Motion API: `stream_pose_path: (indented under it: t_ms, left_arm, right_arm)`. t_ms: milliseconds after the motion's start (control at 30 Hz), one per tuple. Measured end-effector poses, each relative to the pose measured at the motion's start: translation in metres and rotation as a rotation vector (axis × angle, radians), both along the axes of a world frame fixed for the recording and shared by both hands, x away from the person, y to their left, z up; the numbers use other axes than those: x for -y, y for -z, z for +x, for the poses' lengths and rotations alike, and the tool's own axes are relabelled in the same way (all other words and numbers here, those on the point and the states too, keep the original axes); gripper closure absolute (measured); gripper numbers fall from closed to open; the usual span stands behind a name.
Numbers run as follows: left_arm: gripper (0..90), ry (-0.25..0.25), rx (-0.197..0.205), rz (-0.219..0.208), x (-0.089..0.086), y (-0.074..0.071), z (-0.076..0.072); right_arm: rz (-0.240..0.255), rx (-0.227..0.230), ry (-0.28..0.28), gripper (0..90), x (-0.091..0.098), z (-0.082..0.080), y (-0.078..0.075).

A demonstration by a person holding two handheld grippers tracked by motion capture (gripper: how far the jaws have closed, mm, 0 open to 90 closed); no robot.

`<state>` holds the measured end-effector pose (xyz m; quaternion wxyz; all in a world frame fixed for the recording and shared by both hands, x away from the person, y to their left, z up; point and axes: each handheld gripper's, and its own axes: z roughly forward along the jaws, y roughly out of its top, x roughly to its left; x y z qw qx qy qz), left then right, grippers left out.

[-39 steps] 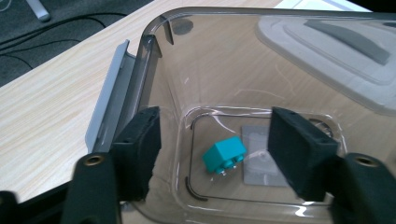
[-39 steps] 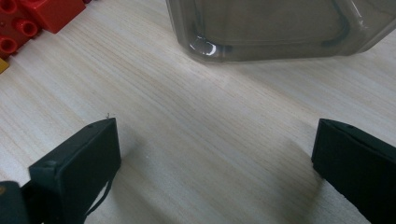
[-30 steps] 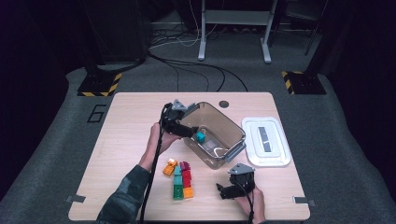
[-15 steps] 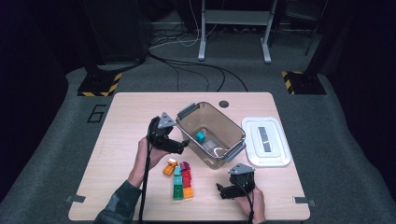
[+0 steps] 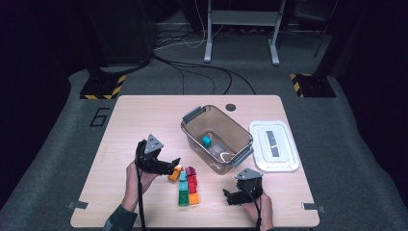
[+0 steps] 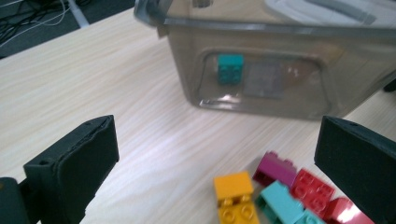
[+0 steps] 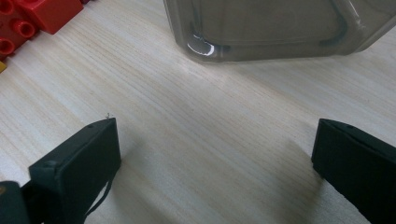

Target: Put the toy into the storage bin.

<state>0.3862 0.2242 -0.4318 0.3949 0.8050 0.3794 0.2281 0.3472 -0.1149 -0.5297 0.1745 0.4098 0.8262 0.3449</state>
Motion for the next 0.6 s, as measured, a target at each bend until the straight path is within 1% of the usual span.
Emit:
stream_pose_path:
  t_ms: [33,133,167,200,233,267,400,467,500,533,600]
  left_arm:
    - [0.0,-0.007,-0.004,-0.008,-0.003,0.007,-0.004]
    - [0.0,-0.016,-0.033,0.015,-0.003,0.018,-0.009]
    - [0.0,-0.016,-0.033,0.015,-0.003,0.018,-0.009]
    - [0.0,-0.015,-0.049,0.022,-0.004,0.021,-0.01]
    - [0.0,-0.018,-0.075,0.036,-0.003,0.026,-0.011]
    - [0.0,-0.011,-0.095,0.029,-0.003,0.03,-0.012]
    - [0.0,-0.004,-0.131,-0.006,-0.005,0.044,-0.016]
    - [0.0,-0.004,-0.148,-0.036,-0.006,0.052,-0.017]
    - [0.0,-0.006,-0.156,-0.039,-0.006,0.055,-0.017]
    - [0.0,-0.001,-0.166,-0.023,-0.006,0.058,-0.018]
    - [1.9,-0.002,-0.174,-0.019,-0.005,0.063,-0.018]
  right_arm:
    - [0.002,-0.002,0.004,0.3,0.0,0.0,0.0]
    - [0.001,-0.002,0.003,0.3,0.0,0.0,0.0]
    - [0.0,0.0,0.002,0.3,0.0,0.0,0.0]
    - [0.0,0.0,0.002,0.3,0.0,0.0,0.0]
    - [0.002,-0.003,0.006,0.3,0.0,0.0,0.0]
    - [0.002,-0.003,0.007,0.3,0.0,0.0,0.0]
    - [0.002,-0.004,0.008,0.4,0.0,0.0,0.0]
    - [0.002,-0.003,0.008,0.4,0.0,0.0,0.0]
    - [0.003,-0.003,0.008,0.4,0.0,0.0,0.0]
    - [0.002,-0.003,0.008,0.4,0.0,0.0,0.0]
    - [0.002,-0.002,0.008,0.3,0.0,0.0,0.0]
